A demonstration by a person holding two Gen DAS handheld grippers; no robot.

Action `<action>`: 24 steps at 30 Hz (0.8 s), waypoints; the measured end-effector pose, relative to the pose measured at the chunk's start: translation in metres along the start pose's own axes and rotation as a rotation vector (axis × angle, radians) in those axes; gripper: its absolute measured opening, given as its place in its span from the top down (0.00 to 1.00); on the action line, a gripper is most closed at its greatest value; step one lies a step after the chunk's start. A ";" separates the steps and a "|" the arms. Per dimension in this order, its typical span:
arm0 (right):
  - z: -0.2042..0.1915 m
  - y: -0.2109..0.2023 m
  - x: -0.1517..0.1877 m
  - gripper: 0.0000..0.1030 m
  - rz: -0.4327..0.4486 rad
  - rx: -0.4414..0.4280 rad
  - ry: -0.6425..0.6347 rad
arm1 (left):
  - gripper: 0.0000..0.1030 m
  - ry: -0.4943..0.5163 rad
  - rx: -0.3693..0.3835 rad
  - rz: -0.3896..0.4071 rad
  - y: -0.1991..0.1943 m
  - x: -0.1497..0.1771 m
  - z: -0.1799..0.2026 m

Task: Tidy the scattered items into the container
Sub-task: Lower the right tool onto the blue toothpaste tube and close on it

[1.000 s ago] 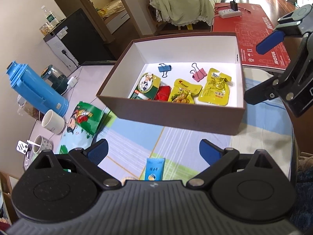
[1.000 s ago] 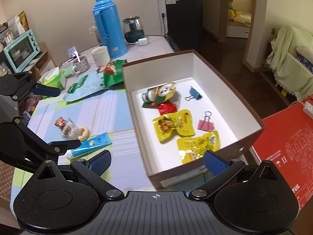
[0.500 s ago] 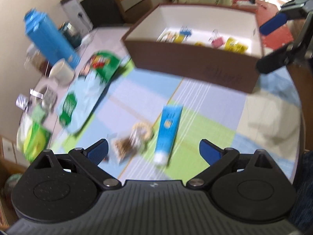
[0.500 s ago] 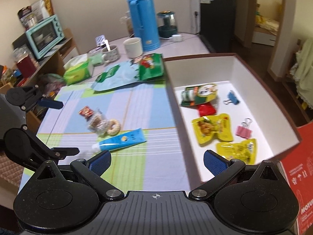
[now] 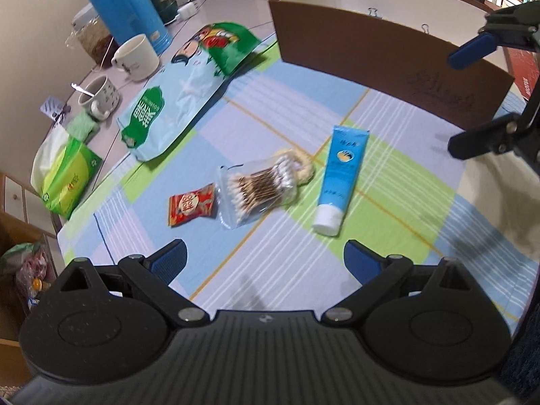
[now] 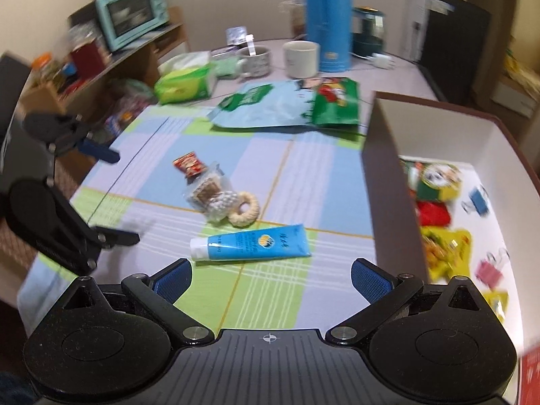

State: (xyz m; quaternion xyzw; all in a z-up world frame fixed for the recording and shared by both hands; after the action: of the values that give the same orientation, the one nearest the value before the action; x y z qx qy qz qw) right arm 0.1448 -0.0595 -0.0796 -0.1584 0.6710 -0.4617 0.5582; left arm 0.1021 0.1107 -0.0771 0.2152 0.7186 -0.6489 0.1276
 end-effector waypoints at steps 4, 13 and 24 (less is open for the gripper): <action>0.000 0.020 -0.005 0.00 -0.007 -0.046 -0.117 | 0.05 -0.013 0.016 0.000 0.007 0.001 -0.011; -0.008 0.071 -0.013 0.00 -0.084 -0.182 -0.439 | 0.09 0.009 0.073 0.007 0.021 0.005 -0.032; -0.018 0.148 -0.016 0.33 -0.237 -0.352 -0.695 | 0.14 0.022 0.135 -0.017 0.043 0.006 -0.047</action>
State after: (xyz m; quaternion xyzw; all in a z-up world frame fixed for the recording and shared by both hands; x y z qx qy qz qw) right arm 0.1785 0.0378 -0.1887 -0.4743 0.4883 -0.3198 0.6590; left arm 0.1220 0.1611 -0.1120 0.2244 0.6763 -0.6946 0.0994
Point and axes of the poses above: each gripper's, at about its wrist camera, not at the fingertips, and y roughly the way its jaws point, z to its right, x to its underside, the point moved 3 cm from there along y, roughly the way its jaws point, and after that the axes turned 12 degrees about -y, right-handed, at the moved point
